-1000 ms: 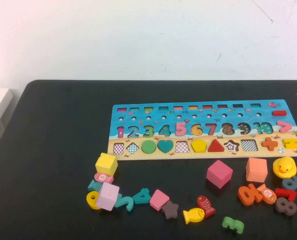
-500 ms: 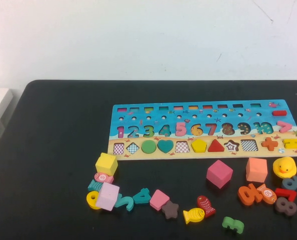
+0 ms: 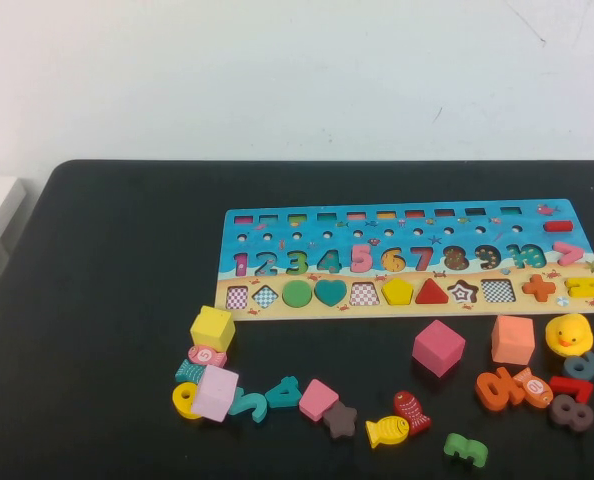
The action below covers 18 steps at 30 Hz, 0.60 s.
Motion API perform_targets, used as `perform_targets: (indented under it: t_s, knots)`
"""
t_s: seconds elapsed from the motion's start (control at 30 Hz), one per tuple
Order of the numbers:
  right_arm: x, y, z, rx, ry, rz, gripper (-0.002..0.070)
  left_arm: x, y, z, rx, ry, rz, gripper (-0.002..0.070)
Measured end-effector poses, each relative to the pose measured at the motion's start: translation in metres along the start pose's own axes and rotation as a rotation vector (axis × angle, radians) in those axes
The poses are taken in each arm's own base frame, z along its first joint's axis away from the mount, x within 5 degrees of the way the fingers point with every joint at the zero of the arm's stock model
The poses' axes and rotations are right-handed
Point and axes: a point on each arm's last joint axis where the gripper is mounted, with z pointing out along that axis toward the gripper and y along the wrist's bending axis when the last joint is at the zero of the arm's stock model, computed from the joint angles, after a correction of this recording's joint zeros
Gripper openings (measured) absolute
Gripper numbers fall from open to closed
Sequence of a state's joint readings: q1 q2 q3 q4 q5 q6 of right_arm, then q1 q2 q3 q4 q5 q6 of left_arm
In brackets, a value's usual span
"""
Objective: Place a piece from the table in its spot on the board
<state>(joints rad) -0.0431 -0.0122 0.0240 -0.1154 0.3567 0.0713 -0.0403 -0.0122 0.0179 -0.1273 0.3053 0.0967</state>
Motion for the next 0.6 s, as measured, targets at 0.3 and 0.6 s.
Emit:
perform_targets:
  t_s: [0.3,0.6]
  knots:
    - [0.0000,0.0000,0.0000,0.000,0.000,0.000,0.0019,0.0000,-0.0002,0.0000,0.002,0.000,-0.006,-0.0001]
    - [0.0000,0.0000,0.0000,0.000,0.000,0.000,0.0018,0.0000,-0.0002,0.0000,0.002,0.000,-0.004,-0.0001]
